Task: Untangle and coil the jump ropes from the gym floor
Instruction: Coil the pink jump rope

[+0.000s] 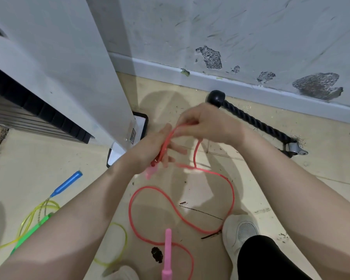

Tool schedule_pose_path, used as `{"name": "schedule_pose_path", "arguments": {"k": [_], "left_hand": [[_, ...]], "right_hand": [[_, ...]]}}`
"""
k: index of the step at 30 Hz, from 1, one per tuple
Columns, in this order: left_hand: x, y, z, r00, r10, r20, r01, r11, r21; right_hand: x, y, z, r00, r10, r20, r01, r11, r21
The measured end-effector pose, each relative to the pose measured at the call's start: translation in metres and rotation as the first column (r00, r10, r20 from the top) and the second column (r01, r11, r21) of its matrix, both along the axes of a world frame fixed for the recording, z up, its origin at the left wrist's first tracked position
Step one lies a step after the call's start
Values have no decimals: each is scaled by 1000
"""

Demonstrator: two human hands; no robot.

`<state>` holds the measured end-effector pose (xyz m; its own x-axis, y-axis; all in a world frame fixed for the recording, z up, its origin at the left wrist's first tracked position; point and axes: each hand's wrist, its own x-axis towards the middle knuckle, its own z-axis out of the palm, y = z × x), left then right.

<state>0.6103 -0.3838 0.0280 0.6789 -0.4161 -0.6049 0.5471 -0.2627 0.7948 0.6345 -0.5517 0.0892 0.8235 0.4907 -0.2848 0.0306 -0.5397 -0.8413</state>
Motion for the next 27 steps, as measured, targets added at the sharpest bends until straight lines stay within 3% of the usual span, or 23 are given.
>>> {"name": "schedule_pose_path", "arguments": {"k": [3,5,7,9,11,14,17,19,21,23,25,27], "left_hand": [[3,-3,18,976,-75,-206,3,944,-330],[6,-2,25,973,-159,-167,52,858,-510],[7,0,27,984,-169,-55,106,806,-583],[9,2,27,999,-32,-31,8,814,-582],[12,4,25,975,196,-107,-221,788,-575],[18,10,14,861,466,-203,-497,687,-530],[15,16,-11,864,503,28,-478,835,-273],[8,16,-19,910,389,142,-374,919,-122],[2,13,-15,966,227,123,-228,974,-12],[-3,6,-2,996,69,62,-72,996,59],[-3,-1,6,997,-10,-81,3,996,-85],[2,-4,12,980,-82,-180,27,957,-289]], "right_hand": [[9,-11,-14,928,-369,54,353,916,191],[7,-12,-34,894,-448,-2,437,872,222],[-1,-6,-52,906,-405,-124,424,872,246],[-10,-3,-66,931,-309,-195,346,918,192],[-22,-2,-70,924,-184,-334,216,974,63],[-38,2,-64,786,102,-610,-131,991,-4],[-37,9,-41,673,287,-681,-414,910,-25],[-30,12,-23,702,354,-618,-457,889,-9],[-21,10,-8,821,337,-462,-378,926,4],[-10,4,0,934,211,-287,-220,975,1],[1,-4,0,992,8,-125,-2,999,49],[8,-11,-8,978,-196,-71,203,971,123]]}}
